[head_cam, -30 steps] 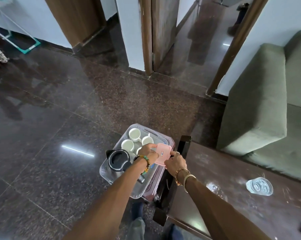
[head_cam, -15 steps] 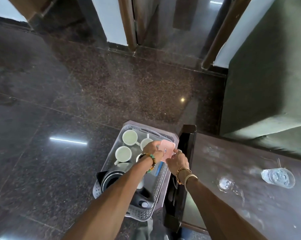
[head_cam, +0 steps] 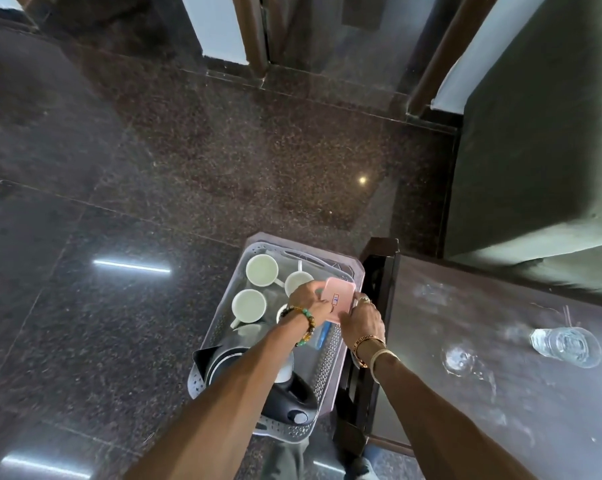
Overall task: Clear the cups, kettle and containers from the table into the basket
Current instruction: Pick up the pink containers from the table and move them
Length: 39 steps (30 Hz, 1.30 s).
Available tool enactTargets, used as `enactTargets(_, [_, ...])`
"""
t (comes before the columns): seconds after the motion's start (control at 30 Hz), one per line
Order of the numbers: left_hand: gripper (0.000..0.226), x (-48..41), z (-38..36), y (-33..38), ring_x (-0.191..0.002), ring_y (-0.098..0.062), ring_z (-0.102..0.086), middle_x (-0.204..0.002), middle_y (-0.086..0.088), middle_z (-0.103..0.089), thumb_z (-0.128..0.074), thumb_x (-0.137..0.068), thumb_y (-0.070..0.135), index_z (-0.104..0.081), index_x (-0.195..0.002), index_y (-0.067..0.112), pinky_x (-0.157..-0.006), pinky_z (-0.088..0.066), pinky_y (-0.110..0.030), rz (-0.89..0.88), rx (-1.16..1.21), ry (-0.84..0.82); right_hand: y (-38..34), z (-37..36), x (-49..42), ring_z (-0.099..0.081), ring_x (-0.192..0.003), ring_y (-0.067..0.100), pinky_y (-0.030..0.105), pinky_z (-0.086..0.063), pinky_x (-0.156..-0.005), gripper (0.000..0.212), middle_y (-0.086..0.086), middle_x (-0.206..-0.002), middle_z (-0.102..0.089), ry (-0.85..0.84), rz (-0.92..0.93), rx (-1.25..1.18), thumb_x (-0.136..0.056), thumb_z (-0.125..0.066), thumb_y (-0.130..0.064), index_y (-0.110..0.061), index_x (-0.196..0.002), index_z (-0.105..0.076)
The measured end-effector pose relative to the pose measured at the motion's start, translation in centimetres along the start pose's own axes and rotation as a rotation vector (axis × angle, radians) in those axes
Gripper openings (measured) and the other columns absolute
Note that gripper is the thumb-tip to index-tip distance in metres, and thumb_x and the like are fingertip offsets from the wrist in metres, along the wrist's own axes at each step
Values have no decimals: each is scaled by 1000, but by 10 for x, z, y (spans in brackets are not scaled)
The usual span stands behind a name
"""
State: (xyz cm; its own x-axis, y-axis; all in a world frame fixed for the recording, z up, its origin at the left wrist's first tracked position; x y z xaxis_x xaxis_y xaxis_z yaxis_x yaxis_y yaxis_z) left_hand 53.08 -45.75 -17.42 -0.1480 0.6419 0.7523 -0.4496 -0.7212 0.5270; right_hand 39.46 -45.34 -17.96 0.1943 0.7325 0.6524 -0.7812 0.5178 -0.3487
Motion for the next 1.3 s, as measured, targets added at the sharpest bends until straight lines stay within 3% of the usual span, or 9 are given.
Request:
enactTargets(0.03, [53,-1,0,-2,-86,-10,-62,-111,3,-70,-66,-81,12,-53,-131,26,-49,-43,-7,-3,-5,7,2,-1,-2,-64,-102,33,35,-48,-79,38,9,-112,-67,0,-13,-3,-86,-56,-15,-21,-123,-56])
enactTargets(0.23, [56,-3,-2,-4,-91,-14,-63,-105,2,-70,-68,-80,18,-54,-134,22,-67,-48,-14,-71,-107,58,10,-12,-10,-62,-103,34,36,-48,-81,26,12,-112,-67,-20,-42,-23,-92,-53,-26,-20,-116,-61])
enactTargets(0.33, [59,-1,-7,2,-104,-24,-62,-118,-10,-59,-60,-84,16,-45,-141,22,-89,-51,-28,-155,-264,133,11,-14,-10,-62,-103,35,36,-47,-80,26,14,-111,-67,-16,-29,-32,-93,-50,-28,-19,-115,-61])
enactTargets(0.4, [60,0,-12,4,-108,-27,-59,-122,-12,-51,-56,-87,14,-40,-144,25,-94,-48,-31,-189,-316,164,11,-13,-11,-62,-102,35,37,-48,-80,25,14,-109,-68,-17,-24,-33,-94,-48,-30,-19,-111,-62])
enactTargets(0.63, [65,-1,-17,7,-107,-29,-58,-125,-11,-46,-56,-86,12,-35,-146,26,-94,-51,-38,-217,-419,169,13,-8,-16,-62,-103,34,34,-41,-74,26,13,-112,-67,-13,-5,-17,-96,-45,-36,-19,-108,-62])
enactTargets(0.8, [70,1,-22,10,-112,-35,-52,-129,-13,-35,-61,-86,19,-25,-146,25,-92,-48,-44,-164,-549,122,17,-3,-9,-62,-108,35,37,-47,-83,32,12,-118,-66,-47,15,29,-95,-48,-35,-17,-119,-58])
enactTargets(1.0, [54,29,-14,20,-114,-35,-51,-130,-13,-35,-55,-91,19,-32,-139,17,-89,-49,-45,-187,-535,179,23,25,18,-59,-113,36,41,-47,-90,37,12,-126,-62,-38,29,28,-93,-49,-31,-16,-127,-52])
enactTargets(1.17, [46,66,-10,57,-118,-32,-51,-132,-11,-40,-56,-90,23,-42,-134,19,-99,-46,-42,-382,-562,174,20,71,58,-55,-120,32,41,-45,-97,49,8,-135,-53,54,125,66,-94,-49,-36,-18,-140,-42])
enactTargets(1.3, [39,101,-16,109,-111,-28,-54,-121,-8,-50,-56,-87,20,-51,-125,18,-95,-48,-38,-583,-600,172,25,125,99,-45,-123,30,42,-38,-101,62,6,-138,-41,297,338,310,-94,-47,-42,-18,-148,-27])
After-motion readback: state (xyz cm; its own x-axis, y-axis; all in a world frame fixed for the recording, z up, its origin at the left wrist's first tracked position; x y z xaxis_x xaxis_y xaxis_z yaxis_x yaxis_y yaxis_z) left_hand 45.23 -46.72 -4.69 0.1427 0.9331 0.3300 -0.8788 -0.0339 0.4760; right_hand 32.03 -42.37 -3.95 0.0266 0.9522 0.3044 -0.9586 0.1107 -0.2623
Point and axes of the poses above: each hand's wrist, its own x-axis away from the middle knuckle, its own z-axis out of the back of the hand, y = z × x, the point moved 5 cm from there along -x, towards the middle knuckle
